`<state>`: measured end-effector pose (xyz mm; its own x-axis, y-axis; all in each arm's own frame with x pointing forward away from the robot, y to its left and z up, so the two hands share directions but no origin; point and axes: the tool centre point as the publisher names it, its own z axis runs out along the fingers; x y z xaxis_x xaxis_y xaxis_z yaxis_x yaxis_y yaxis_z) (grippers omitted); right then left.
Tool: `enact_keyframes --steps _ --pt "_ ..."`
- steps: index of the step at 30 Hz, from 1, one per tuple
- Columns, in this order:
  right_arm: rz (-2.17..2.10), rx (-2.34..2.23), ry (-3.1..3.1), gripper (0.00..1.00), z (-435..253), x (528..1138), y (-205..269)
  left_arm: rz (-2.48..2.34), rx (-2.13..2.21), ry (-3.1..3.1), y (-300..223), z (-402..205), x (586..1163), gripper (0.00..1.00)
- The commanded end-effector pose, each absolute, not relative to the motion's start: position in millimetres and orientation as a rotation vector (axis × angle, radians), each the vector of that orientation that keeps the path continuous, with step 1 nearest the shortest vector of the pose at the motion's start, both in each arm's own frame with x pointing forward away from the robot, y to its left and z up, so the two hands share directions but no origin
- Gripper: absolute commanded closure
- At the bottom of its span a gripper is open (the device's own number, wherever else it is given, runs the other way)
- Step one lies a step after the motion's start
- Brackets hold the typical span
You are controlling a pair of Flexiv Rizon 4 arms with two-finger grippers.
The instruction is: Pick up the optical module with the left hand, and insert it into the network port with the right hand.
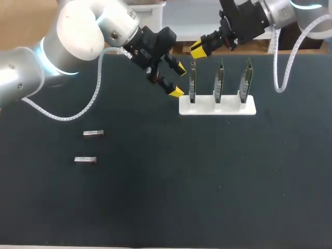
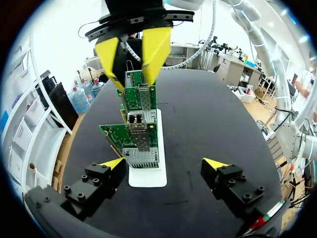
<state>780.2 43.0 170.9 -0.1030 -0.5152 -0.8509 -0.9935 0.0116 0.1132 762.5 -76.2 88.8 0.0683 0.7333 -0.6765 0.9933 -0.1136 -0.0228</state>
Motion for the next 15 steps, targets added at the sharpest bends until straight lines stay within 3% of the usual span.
enact_keyframes --steps 1,15 --pt "0.998 -1.568 1.685 1.0 168 783 46 -0.761 1.902 1.713 -76 89 762 0.0" --pt "0.977 -1.591 1.715 1.0 155 783 46 -0.761 1.902 1.713 -76 89 762 0.0"
